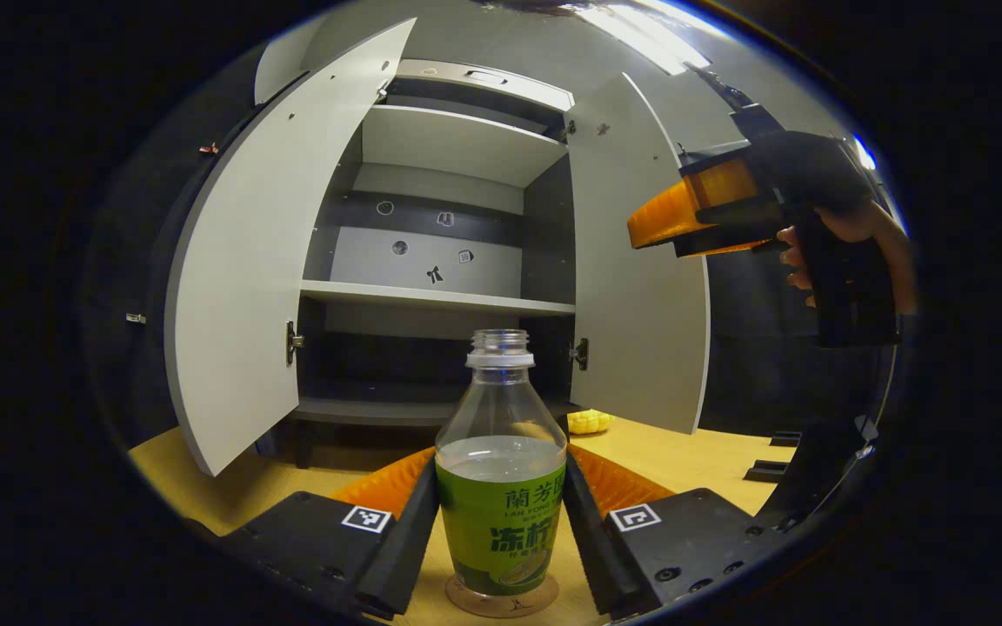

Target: Grasp the bottle in the cabinet with the left hand and place it on the coaster, then close the right door with the right hand and the left door with the left hand.

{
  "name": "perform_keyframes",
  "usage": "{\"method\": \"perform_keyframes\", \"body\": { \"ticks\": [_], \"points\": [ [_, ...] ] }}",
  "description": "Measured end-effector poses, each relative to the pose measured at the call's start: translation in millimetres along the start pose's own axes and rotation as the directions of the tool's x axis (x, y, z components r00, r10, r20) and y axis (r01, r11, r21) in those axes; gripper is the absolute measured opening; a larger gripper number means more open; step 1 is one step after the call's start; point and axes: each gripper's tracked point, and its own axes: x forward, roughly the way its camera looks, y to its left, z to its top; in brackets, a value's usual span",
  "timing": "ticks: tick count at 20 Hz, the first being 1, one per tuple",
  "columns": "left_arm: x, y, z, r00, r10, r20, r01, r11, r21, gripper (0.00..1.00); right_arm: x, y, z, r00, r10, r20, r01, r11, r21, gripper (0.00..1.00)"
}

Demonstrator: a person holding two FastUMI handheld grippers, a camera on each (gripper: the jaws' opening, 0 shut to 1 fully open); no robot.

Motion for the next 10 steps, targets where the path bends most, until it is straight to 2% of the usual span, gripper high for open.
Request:
{"method": "perform_keyframes", "body": {
  "ticks": [3,10],
  "points": [
    [2,-2,-12,1.000,-0.006,0.002,0.006,1.000,0.006,0.76,-3,3,-18,1.000,0.008,-0.027,-0.007,0.999,0.032,0.98],
    [9,9,-35,0.999,0.032,-0.023,-0.033,0.998,-0.049,0.76,-4,1,-35,0.998,0.018,-0.061,-0.018,1.000,-0.001,0.98]
  ]
}}
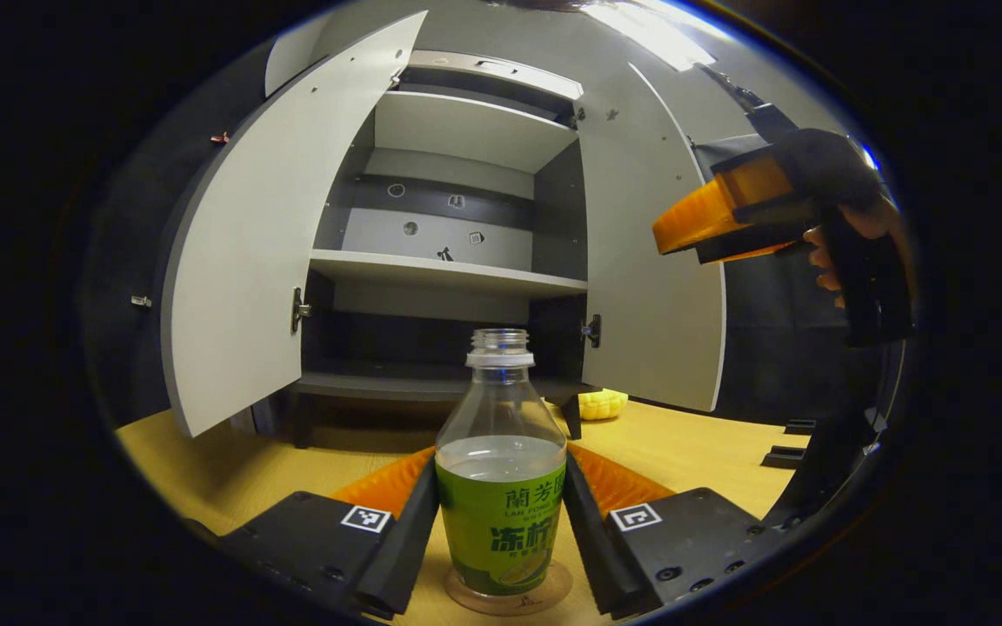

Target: Grasp the bottle in the cabinet with the left hand and place it on the coaster, then close the right door with the right hand and the left door with the left hand.

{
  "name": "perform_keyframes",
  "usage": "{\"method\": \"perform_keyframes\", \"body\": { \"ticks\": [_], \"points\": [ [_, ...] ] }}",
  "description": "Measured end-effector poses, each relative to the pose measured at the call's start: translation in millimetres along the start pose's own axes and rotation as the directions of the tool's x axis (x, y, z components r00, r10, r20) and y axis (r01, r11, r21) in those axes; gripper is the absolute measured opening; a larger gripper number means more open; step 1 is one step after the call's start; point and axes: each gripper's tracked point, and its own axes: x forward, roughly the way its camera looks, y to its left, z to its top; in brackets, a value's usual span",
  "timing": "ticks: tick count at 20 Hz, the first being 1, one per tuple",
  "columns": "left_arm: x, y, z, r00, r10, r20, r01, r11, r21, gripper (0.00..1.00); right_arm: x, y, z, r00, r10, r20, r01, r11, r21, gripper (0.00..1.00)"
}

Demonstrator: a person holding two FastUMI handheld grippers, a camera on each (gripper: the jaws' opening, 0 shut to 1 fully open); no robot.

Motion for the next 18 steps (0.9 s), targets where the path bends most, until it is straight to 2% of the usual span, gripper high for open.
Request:
{"method": "perform_keyframes", "body": {
  "ticks": [7,11,14,18],
  "points": [
    [-3,-12,-2,1.000,-0.016,0.017,0.016,0.999,0.046,0.78,-2,2,-9,1.000,0.008,-0.014,-0.008,1.000,0.009,0.98],
    [-4,-18,-11,1.000,-0.027,-0.007,0.027,0.999,0.043,0.82,-7,2,-8,1.000,0.014,-0.017,-0.014,1.000,0.012,0.98],
    [-2,-19,-8,1.000,-0.026,-0.010,0.027,0.997,0.074,0.94,-10,1,-7,1.000,0.013,-0.017,-0.012,1.000,0.012,0.98],
    [-2,-19,14,0.999,-0.022,0.031,0.019,0.996,0.091,0.94,-15,-2,0,1.000,0.007,-0.013,-0.007,1.000,0.013,0.98]
  ]
}}
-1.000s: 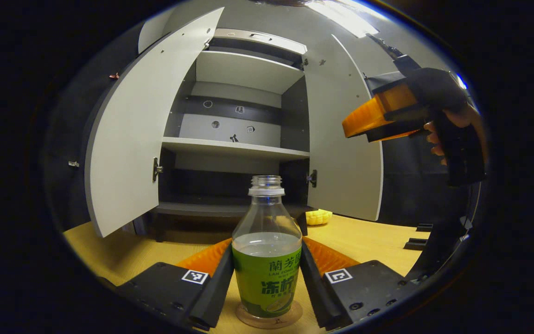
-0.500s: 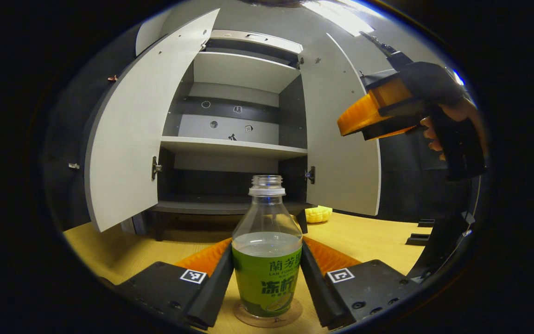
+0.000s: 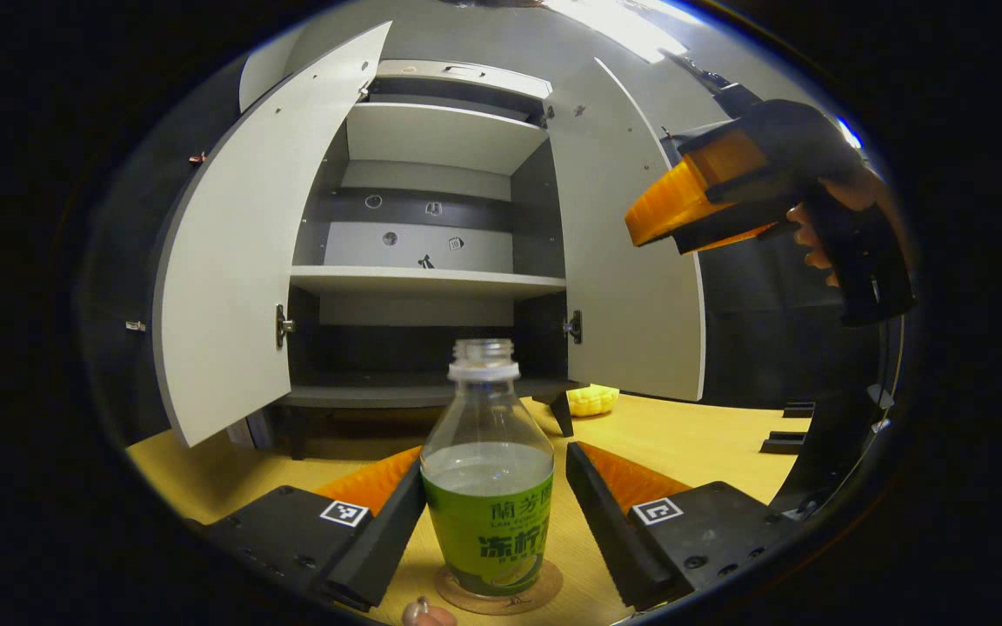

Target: Grasp the bottle in the cabinet with the left hand and place it on the coaster, then close the right door with the right hand and the left door with the left hand.

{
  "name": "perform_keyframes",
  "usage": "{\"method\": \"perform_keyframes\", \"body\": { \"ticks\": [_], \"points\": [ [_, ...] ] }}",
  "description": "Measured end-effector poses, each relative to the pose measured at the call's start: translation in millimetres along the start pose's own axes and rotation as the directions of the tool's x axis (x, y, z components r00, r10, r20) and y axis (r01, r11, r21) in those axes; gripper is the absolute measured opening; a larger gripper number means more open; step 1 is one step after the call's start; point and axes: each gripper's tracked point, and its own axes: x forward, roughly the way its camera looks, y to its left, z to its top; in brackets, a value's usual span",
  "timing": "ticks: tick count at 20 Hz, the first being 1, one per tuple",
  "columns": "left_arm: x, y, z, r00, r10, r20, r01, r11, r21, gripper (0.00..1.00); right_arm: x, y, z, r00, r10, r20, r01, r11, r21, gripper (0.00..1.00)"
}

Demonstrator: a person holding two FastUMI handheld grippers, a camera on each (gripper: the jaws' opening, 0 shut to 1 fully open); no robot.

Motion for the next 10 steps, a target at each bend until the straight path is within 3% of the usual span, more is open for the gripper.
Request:
{"method": "perform_keyframes", "body": {
  "ticks": [5,10],
  "points": [
    [6,13,45,0.999,0.014,0.032,-0.015,1.000,0.013,0.94,-4,-1,28,0.999,-0.012,0.032,0.012,1.000,0.010,0.98],
    [12,14,137,0.995,-0.040,0.096,0.043,0.999,-0.026,0.94,-8,4,59,0.999,-0.020,0.047,0.020,1.000,0.006,0.98]
  ]
}}
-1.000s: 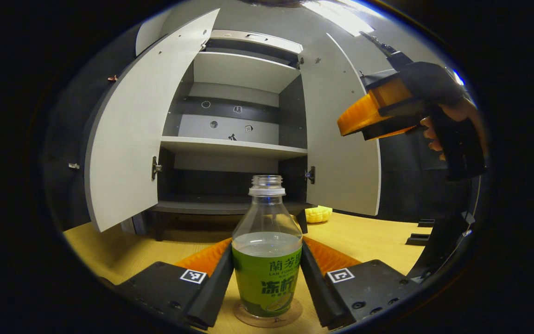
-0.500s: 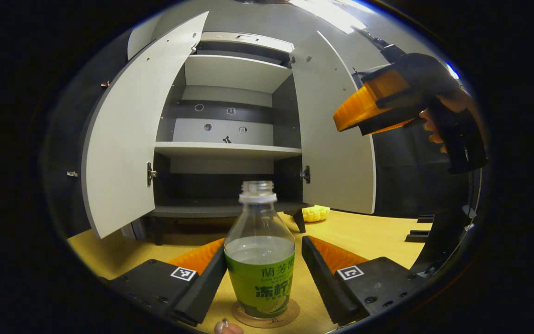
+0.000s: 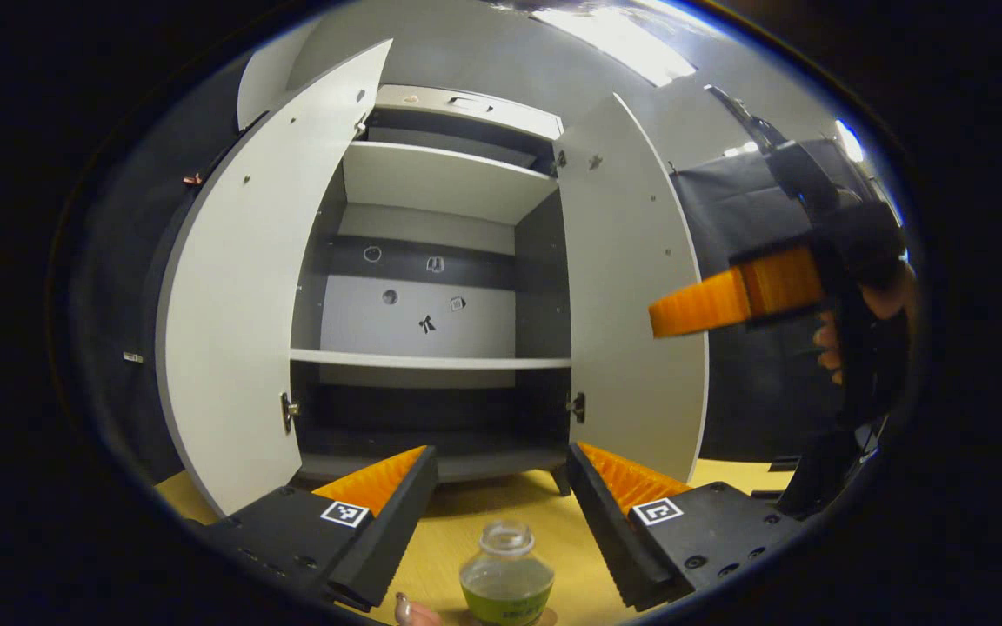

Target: Grasp the bottle in the cabinet with the left hand and place it on the coaster, then close the right door with the right hand and the left door with the left hand.

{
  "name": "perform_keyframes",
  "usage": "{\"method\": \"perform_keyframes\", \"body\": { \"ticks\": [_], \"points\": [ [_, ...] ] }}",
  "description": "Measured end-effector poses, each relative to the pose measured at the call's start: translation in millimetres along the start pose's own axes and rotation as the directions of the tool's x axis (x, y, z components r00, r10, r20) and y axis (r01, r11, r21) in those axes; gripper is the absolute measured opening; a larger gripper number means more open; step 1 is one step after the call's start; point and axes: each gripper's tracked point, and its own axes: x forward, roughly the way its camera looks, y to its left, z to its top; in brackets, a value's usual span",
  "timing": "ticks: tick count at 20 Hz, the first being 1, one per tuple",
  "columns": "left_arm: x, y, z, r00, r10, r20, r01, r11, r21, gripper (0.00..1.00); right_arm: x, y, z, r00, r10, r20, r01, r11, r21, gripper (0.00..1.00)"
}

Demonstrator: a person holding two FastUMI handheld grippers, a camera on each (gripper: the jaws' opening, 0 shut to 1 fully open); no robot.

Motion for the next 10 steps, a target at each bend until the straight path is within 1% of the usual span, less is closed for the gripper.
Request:
{"method": "perform_keyframes", "body": {
  "ticks": [4,5,7,10],
  "points": [
    [6,17,73,1.000,-0.021,-0.001,0.021,0.999,0.031,0.94,-6,-4,37,0.999,-0.028,0.031,0.029,0.999,-0.019,0.98],
    [6,23,93,1.000,-0.027,0.002,0.026,0.999,0.022,0.94,-9,-7,47,0.998,-0.041,0.045,0.042,0.999,-0.027,0.98],
    [1,27,122,0.998,-0.059,-0.030,0.059,0.998,0.009,0.94,-17,-17,68,0.994,-0.078,0.076,0.081,0.996,-0.045,0.98],
    [-17,35,163,0.994,-0.092,-0.051,0.093,0.996,0.009,0.94,-24,-36,97,0.985,-0.127,0.112,0.132,0.991,-0.033,0.98]
  ]
}}
